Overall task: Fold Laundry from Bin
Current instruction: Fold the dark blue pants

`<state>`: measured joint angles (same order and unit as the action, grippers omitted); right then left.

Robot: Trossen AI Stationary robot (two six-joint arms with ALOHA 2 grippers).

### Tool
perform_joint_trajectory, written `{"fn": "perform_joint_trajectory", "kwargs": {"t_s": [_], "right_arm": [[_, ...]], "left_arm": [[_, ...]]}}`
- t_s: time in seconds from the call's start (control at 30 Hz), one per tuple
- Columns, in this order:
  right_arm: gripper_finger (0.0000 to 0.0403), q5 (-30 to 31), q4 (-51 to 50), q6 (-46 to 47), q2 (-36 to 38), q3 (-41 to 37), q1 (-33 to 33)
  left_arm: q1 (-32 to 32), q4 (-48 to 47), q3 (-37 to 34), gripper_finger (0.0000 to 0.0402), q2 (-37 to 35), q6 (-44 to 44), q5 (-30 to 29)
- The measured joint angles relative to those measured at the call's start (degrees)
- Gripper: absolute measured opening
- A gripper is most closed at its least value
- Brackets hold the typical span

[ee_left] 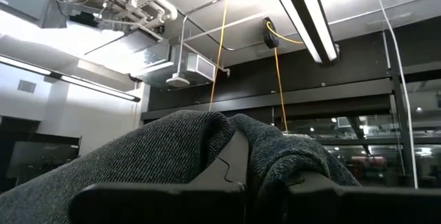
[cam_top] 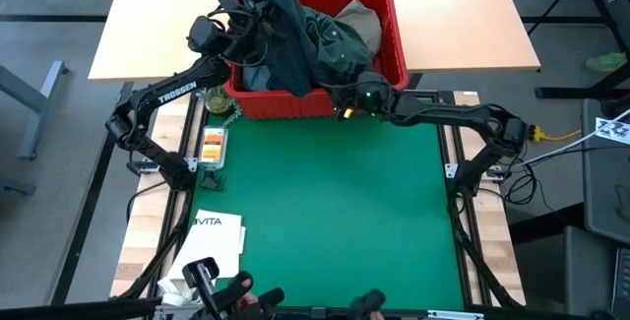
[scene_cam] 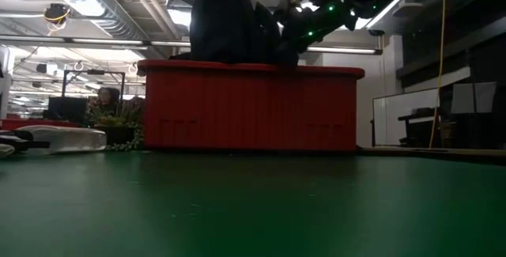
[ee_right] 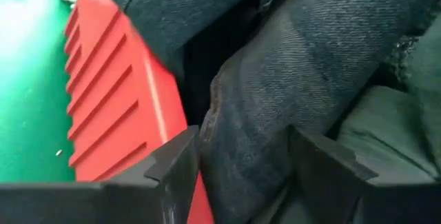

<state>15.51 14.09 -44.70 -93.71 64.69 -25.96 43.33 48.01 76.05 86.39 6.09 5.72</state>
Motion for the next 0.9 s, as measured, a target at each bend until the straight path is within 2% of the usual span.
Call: {"fn": "perform_joint_trajectory", "kwargs": {"t_s": [0.17,0.47,0.67,0.8,0.9], "right_arm": [[0.0177,0.45,2.8,1.4,-0.59,-0.04,-1.18],[0.0018,-0.73,2.57,2.43,-0.57,-0.04,-3.06],[0.0017,-1.72,-0.13,0.85,0.88,1.72,-2.98],[0.0007,-2.83,-4.03,-1.23,3.2,8.29,-3.67],[0.0008,-3.18,-8.68,-2.06,3.45,15.96,-4.88]], "left_arm": [[0.0,0.0,-0.02,0.0005,0.0,0.0,0.04],[-0.02,-0.04,-0.09,0.0006,0.02,2.38,1.51],[0.17,0.14,-0.09,0.0006,0.02,2.38,1.44],[1.21,1.18,-0.09,0.0006,0.02,2.58,1.24],[2.12,3.15,-0.09,0.0006,0.02,2.62,0.9]]}}
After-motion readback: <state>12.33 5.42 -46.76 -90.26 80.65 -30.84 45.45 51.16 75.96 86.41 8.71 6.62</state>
